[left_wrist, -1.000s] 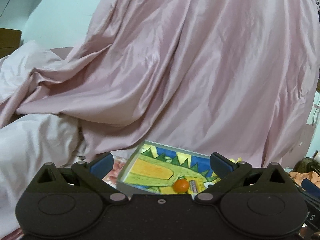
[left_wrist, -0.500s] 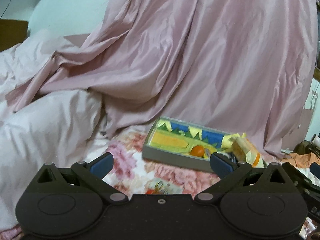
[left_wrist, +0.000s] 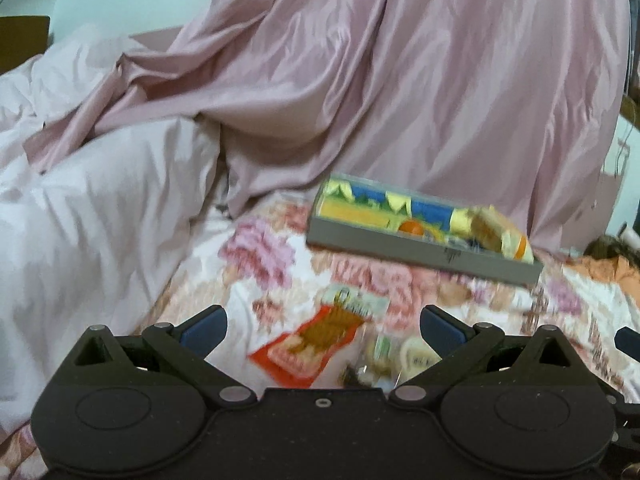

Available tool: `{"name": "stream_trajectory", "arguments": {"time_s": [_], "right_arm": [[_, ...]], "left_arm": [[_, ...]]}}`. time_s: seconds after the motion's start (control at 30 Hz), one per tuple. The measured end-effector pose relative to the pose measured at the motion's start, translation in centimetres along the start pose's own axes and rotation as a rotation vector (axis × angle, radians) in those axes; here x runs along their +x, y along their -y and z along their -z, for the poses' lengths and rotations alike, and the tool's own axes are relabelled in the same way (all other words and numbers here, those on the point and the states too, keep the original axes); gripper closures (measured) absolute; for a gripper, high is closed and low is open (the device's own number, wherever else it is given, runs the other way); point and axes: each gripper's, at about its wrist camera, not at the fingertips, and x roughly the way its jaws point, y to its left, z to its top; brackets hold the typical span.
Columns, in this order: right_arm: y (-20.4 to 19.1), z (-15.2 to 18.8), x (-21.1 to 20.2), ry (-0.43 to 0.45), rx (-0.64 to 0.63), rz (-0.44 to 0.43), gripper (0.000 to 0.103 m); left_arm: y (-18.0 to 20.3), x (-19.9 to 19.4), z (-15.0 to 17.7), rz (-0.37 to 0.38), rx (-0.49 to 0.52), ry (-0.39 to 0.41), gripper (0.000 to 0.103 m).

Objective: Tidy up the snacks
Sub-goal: 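Move both grippers back toward the remaining snacks on the bedspread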

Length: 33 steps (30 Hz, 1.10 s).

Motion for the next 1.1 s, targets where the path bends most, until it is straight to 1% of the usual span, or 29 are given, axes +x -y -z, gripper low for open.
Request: {"name": "stream_trajectory", "arguments": {"time_s": [0.23, 0.43, 0.6, 0.73, 0.83, 0.97, 1.1], "right_arm": [[-2.0, 1.8, -0.3, -0.124, -0.028, -0.018, 0.0], [-3.4, 3.4, 1.1, -0.256, -0.061, -0.047, 0.0], [-4.4, 4.7, 2.6, -0.341, -0.08, -0.072, 0.0], [-5.1, 5.8, 3.8, -0.407, -0.103, -0.091, 0.0], [-5.6, 6.6, 4.6, -0.451, -0.129, -0.1, 0.0], [-6.1, 7.2, 5.6, -0.489, -0.143, -0.109, 0.0], [-6.4, 7.5, 6.6, -0.502, -0.159, -0.108, 0.0]], "left_arm": [[-1.6, 1.0, 1.8, -0.003, 0.022, -0.082, 0.001], [-3.1, 2.9, 2.8, -0.01, 0.068, -0.145, 0.001], [-4.8, 4.9, 3.2, -0.012, 0.087, -0.19, 0.001], [-5.8, 6.3, 3.3, -0.028, 0.127, -0.204, 0.001], [-6.7, 7.2, 3.1, -0.028, 0.135, -0.208, 0.001], [-7.6, 8.1, 2.9, -0.013, 0.136, -0.206, 0.001], [-8.0, 9.1, 2.8, 0.009, 0.152, -0.211, 0.001]]}}
